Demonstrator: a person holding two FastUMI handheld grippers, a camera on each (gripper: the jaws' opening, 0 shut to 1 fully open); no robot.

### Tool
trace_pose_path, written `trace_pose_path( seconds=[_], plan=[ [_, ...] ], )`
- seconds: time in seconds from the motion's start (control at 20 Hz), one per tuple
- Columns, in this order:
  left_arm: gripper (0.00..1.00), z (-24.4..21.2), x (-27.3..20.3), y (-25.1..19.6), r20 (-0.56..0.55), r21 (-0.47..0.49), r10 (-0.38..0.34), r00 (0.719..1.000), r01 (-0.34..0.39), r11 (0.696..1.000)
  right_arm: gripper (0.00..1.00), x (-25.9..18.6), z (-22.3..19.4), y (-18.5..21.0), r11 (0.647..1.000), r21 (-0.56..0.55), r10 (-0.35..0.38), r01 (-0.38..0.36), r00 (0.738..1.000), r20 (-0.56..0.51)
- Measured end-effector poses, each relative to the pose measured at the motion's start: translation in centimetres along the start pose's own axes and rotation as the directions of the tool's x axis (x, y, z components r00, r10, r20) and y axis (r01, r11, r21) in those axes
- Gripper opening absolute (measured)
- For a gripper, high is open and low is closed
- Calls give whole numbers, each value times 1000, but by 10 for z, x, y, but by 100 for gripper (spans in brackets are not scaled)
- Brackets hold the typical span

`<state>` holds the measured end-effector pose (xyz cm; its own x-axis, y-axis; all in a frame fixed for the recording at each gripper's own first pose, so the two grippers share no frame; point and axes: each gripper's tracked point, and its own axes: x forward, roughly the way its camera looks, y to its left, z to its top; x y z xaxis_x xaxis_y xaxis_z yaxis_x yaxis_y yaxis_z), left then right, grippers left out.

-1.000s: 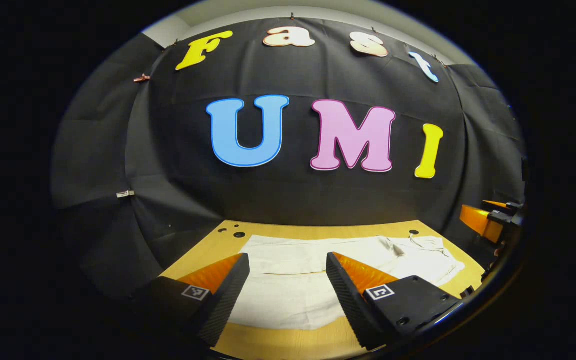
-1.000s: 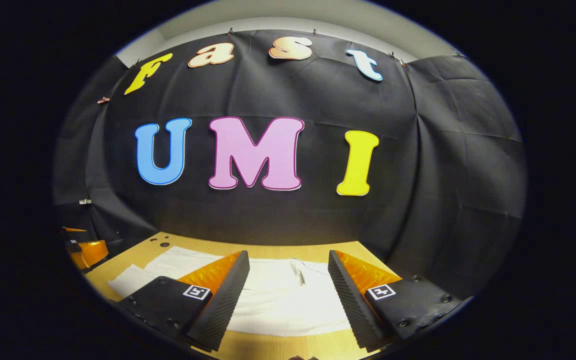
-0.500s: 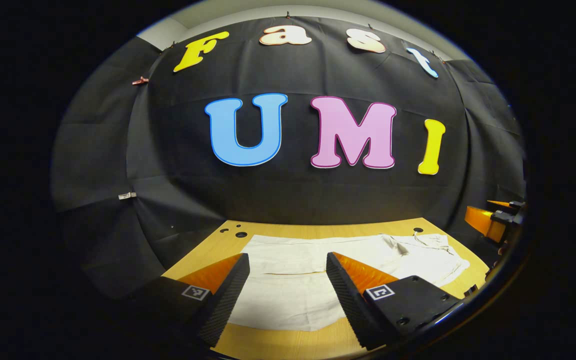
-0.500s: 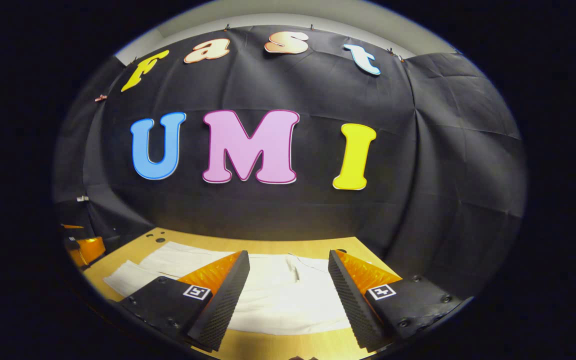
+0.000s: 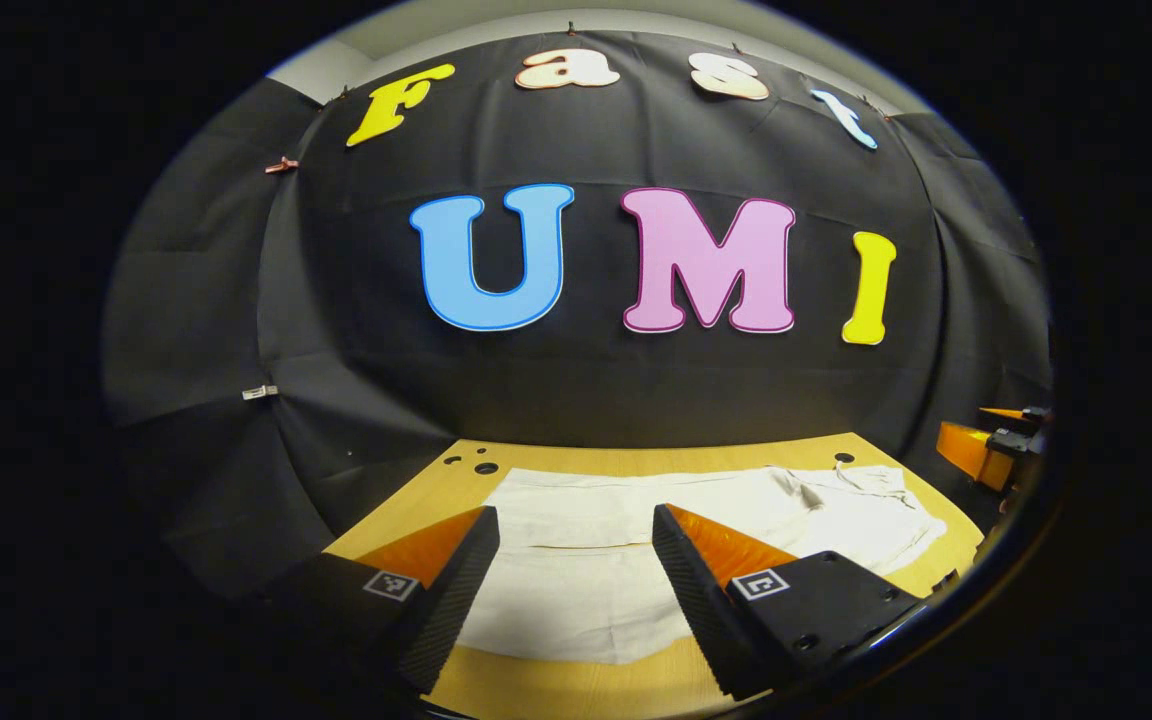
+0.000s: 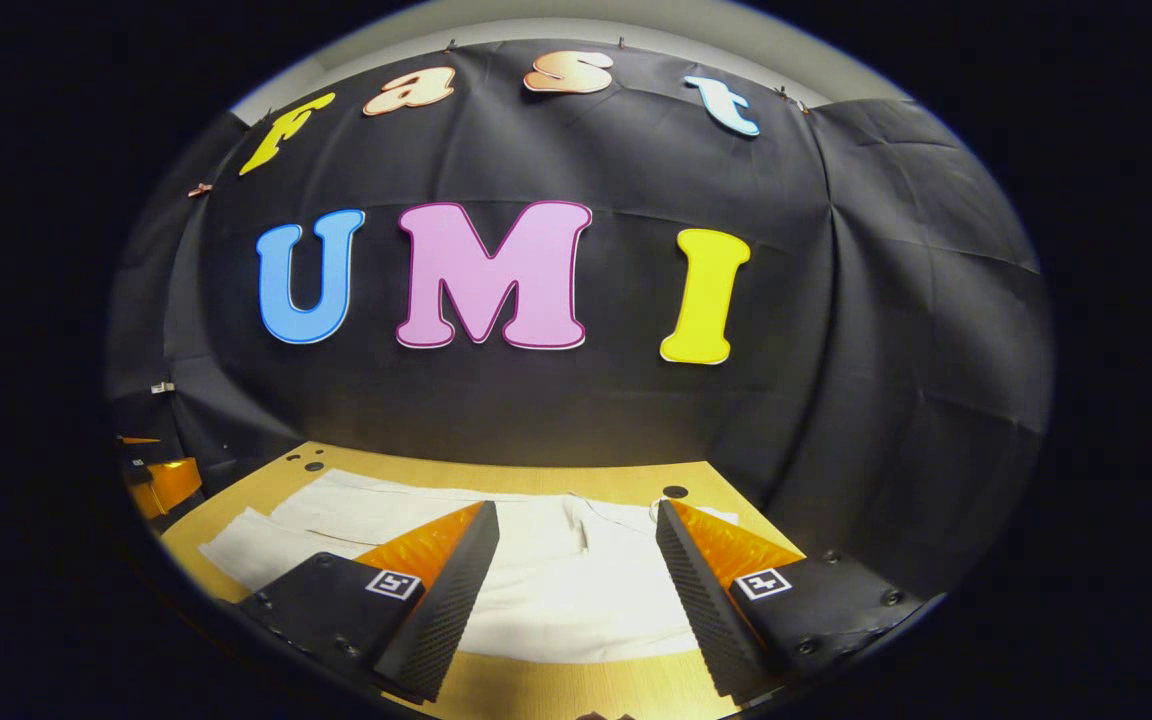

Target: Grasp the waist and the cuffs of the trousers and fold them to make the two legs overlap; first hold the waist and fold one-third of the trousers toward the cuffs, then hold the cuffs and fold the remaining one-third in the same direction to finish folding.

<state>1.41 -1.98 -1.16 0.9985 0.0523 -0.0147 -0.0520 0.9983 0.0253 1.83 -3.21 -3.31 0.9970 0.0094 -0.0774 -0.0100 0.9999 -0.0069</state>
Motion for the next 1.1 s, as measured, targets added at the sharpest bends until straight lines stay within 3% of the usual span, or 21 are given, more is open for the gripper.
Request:
trace_pose_path(
  seconds=[0.2, 0.5, 0.75, 0.9, 1.1],
  plan=[
    [97, -3, 1, -6, -7, -11, 8, 1000, -8, 1000, 97, 6, -11, -18, 998, -68, 12, -13, 1000, -12],
    [97, -9, 5, -16, -30, -9, 34, 999, -34, 999, 97, 26, -32, -84, 967, -254, -8, -3, 999, -42],
    [97, -23, 7, -21, -71, -10, 83, 994, -84, 996, 98, 31, -57, -134, 879, -470, 43, -83, 995, -95],
    [98, -31, 4, -23, -93, -12, 110, 990, -112, 994, 97, 38, -81, -161, 805, -577, 71, -138, 988, -138],
    [98, -41, 4, -13, -115, 19, 171, 979, -170, 985, 98, 48, -130, -187, 728, -647, 88, -228, 966, -242]
  ],
)
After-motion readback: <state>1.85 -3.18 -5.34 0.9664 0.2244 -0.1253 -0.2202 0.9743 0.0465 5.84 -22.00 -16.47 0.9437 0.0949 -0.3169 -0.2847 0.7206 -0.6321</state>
